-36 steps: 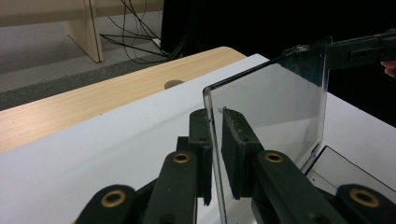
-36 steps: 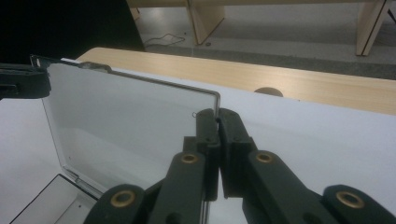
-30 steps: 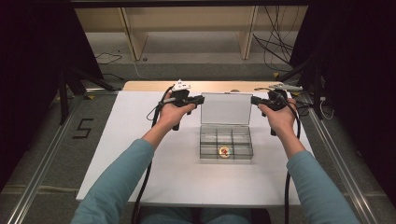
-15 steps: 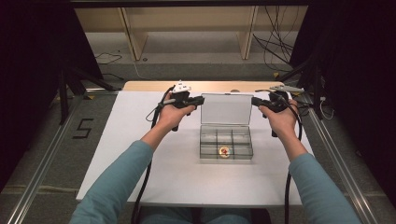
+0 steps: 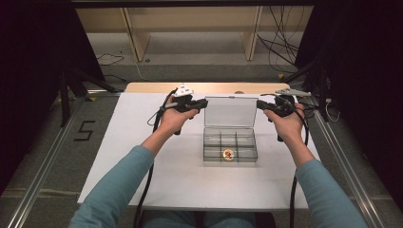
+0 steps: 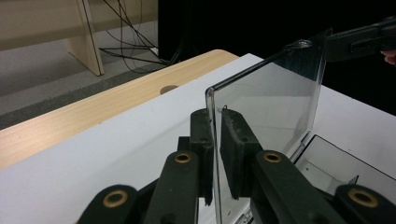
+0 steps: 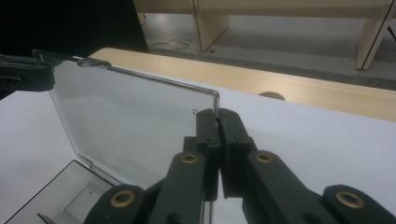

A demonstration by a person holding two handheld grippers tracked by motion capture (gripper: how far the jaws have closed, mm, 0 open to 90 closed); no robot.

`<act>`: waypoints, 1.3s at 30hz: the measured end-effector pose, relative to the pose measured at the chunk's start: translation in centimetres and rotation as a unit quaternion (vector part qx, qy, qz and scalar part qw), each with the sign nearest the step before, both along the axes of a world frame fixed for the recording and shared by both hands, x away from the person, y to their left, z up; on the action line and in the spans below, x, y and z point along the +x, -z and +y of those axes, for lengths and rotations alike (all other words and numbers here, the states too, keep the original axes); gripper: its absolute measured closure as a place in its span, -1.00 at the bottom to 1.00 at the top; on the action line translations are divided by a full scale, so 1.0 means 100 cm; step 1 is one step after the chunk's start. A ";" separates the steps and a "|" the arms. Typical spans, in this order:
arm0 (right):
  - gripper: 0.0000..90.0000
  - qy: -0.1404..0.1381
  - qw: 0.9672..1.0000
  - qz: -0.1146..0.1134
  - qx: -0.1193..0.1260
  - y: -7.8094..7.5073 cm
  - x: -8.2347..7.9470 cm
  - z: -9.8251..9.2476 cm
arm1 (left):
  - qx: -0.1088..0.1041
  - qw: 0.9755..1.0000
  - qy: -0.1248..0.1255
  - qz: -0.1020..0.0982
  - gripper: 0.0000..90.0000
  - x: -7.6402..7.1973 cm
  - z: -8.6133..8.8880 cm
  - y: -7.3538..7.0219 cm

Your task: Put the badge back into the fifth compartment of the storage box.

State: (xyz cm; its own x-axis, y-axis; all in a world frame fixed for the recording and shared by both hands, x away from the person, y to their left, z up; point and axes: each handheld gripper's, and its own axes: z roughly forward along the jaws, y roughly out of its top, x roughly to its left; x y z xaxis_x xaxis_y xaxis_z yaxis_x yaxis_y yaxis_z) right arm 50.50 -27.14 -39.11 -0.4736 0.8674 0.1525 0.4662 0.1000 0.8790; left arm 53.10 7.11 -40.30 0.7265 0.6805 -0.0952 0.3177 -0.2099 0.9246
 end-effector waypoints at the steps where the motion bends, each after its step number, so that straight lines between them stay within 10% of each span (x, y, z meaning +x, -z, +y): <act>1: 0.96 0.000 1.000 0.000 0.000 0.000 -0.001 0.000 | -0.001 1.000 0.000 -0.001 0.84 -0.001 0.000 0.000; 39: 0.94 -0.017 1.000 -0.017 -0.005 -0.001 -0.025 -0.002 | 0.015 0.999 0.020 -0.030 0.84 -0.024 0.002 -0.002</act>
State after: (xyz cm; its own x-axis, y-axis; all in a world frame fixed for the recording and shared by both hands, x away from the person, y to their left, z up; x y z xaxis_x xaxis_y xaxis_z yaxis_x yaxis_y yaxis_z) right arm 47.95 -27.37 -38.99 -0.5084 0.8517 0.1269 0.4321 0.1248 0.8931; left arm 50.73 7.36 -40.06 0.7570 0.6527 -0.0310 0.2527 -0.2487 0.9351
